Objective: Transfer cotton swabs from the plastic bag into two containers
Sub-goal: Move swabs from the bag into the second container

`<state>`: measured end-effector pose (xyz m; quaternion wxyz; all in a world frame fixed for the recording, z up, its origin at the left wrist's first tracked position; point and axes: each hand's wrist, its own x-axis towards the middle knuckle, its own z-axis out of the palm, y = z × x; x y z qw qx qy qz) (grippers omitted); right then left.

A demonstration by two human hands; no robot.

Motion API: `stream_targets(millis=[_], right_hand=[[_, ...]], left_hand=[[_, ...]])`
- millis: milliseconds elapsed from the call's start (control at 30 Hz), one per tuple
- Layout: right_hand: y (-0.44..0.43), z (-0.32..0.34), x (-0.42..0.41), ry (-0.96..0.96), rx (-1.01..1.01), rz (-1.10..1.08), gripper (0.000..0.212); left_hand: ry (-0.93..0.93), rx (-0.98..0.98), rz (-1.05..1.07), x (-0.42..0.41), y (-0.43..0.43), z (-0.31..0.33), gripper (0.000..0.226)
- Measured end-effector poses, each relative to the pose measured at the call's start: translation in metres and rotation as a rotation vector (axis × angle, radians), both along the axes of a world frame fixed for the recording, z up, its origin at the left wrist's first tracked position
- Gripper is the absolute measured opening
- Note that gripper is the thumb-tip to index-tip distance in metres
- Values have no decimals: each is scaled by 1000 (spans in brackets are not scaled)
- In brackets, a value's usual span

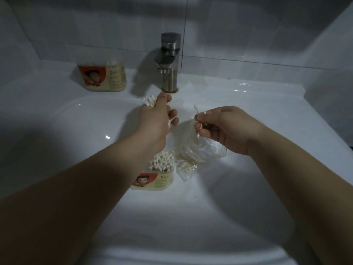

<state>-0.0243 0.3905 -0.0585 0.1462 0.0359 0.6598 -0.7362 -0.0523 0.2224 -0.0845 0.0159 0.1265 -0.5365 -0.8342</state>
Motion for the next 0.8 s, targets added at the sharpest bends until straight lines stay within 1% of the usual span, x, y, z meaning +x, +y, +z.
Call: stream_targets(millis=[100,233,300,400,467,533,600,633,700,800], right_hand=[[1,4,-1,-20,-81,-6,12],[6,11,-1,-172,-278,-21,16],[8,13,-1,-220,-306,-10,6],[10,13,-1,-250,-312,-1,11],[10,12,-1,-253,-312,-1,11],[10,11,-2,-246,-279,-10,5],[11,8,-4,-210,-209,-3,26],[12,6,-4,-178,-167,14,32],[9,4,-3,-108,-82,68,31],[7,0,-3,8,42,126,27]], left_hand=[[34,-147,-79,0,3,-2,24],[113,-213,-256,5,9,-5,35],[136,-212,-356,8,11,-7,36],[139,-244,-377,12,9,-8,32],[121,-253,-391,12,9,-7,33],[119,-374,-399,13,8,-7,35],[155,-557,-389,13,6,-8,33],[184,-619,-392,13,6,-8,32],[228,-680,-444,15,5,-8,28],[204,-695,-538,17,5,-9,32]])
